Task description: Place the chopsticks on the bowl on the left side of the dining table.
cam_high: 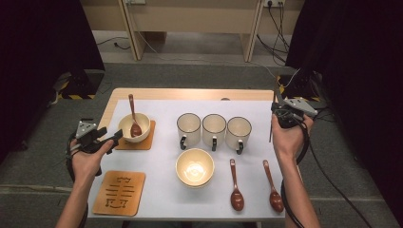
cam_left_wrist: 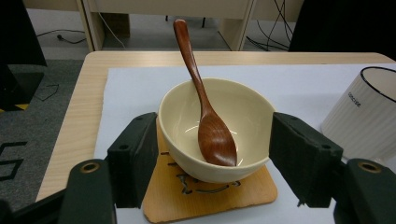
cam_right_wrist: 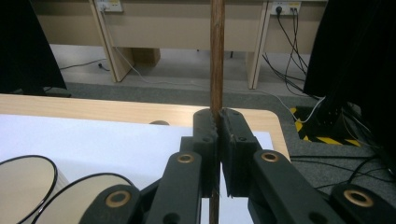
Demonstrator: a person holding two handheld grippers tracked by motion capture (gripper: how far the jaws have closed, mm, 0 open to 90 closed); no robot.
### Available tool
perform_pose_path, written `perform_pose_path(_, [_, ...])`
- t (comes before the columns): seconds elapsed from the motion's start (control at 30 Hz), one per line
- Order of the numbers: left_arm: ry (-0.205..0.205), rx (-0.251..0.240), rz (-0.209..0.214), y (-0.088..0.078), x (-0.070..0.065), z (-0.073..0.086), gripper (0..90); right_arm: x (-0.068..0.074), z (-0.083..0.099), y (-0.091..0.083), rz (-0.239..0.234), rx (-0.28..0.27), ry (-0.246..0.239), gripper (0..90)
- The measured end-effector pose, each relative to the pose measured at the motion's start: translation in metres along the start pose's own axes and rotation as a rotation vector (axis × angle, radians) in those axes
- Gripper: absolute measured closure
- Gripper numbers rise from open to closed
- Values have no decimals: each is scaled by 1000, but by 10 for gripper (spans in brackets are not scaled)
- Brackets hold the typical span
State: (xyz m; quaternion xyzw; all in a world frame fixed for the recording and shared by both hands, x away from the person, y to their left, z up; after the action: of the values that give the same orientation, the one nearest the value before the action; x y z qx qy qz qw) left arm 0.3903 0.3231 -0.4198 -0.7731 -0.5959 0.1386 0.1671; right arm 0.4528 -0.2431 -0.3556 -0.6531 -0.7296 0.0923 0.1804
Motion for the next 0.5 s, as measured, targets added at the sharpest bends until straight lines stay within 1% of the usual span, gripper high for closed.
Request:
perform_pose_path(0.03, [0, 0, 0, 0, 0, 0, 322, 0, -1, 1, -1, -9, -7, 854])
perform_pose_path(0.17, [-1, -1, -1, 0, 0, 0, 322, 1, -2, 3, -2, -18, -7, 854])
perform_pose_path(0.5, [0, -6, -2, -1, 1, -1, 322, 3, -4, 8, -7, -33, 2, 854])
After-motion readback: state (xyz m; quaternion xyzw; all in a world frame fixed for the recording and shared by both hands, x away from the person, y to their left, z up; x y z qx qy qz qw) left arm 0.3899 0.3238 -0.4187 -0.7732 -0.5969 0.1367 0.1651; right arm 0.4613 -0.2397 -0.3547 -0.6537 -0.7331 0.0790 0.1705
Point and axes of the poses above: each handheld gripper's, and its own axes: y roughly forward along the jaws, z roughly out of its underside, x roughly to its left, the point moved 1 cm from there along y, roughly forward along the jaws, and after that the axes turned 8 degrees about y, right-handed, at the moved point
